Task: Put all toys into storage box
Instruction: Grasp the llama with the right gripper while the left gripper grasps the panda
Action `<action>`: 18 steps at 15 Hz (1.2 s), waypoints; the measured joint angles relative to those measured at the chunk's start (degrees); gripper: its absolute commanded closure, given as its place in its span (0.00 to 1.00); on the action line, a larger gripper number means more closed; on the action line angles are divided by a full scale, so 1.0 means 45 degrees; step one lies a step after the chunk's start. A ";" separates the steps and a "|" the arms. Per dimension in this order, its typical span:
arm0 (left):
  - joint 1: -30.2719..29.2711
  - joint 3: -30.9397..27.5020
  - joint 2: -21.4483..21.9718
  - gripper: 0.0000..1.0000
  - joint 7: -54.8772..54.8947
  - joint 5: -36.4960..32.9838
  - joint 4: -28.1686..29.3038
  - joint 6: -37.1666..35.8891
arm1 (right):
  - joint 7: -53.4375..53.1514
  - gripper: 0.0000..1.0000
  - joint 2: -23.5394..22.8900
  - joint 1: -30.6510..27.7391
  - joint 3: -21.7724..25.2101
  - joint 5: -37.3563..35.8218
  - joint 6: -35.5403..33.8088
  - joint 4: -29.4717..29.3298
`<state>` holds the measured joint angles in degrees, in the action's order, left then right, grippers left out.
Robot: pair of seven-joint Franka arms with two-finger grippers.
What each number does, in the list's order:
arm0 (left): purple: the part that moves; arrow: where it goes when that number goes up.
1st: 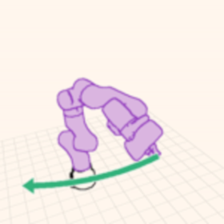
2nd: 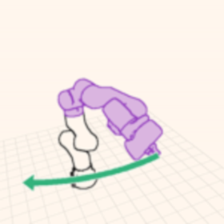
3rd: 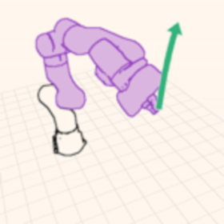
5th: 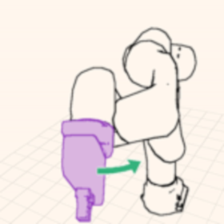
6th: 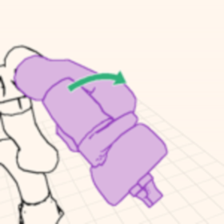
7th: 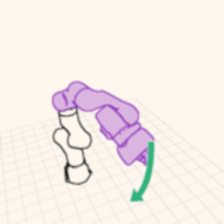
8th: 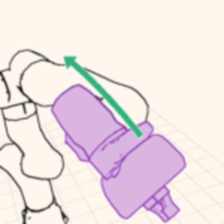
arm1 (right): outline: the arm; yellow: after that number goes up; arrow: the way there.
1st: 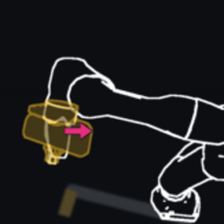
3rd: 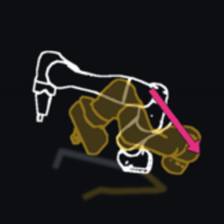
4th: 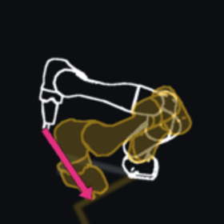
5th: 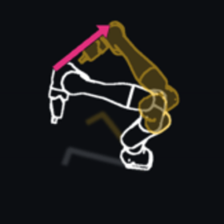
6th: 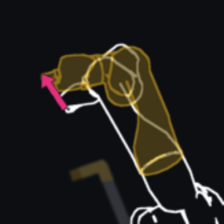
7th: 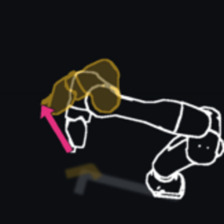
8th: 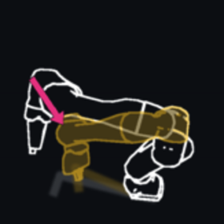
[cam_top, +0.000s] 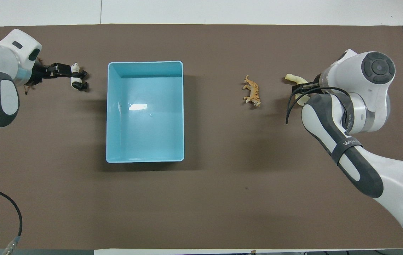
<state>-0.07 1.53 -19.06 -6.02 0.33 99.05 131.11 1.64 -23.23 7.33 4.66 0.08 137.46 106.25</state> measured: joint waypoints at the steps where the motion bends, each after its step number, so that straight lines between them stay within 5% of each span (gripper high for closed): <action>1: 0.0003 0.0010 -0.0528 0.00 -0.0051 0.0000 -0.0456 0.0064 | 0.0000 0.00 -0.0085 0.0003 0.0000 0.0000 0.0002 -0.0060; 7: -0.0038 -0.0017 -0.2514 0.00 -0.0075 -0.0222 -0.1530 0.1432 | 0.0000 0.00 -0.0457 0.0004 0.0000 0.0000 0.0245 -0.0215; 12: -0.0036 0.0016 -0.2716 0.00 -0.0075 -0.0265 -0.1334 0.1707 | 0.0000 0.09 -0.0554 0.0012 0.0002 0.0000 0.0271 -0.0276; 18: -0.0032 0.0039 -0.2779 0.00 -0.0075 -0.0273 -0.0814 0.2190 | -0.0001 0.00 -0.0559 0.0021 0.0006 -0.0028 0.0265 -0.0279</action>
<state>-0.21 1.71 -31.56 -6.36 -0.90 95.38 140.97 1.64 -25.74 7.43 4.69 -0.04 138.65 104.99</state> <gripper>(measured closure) 0.000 0.066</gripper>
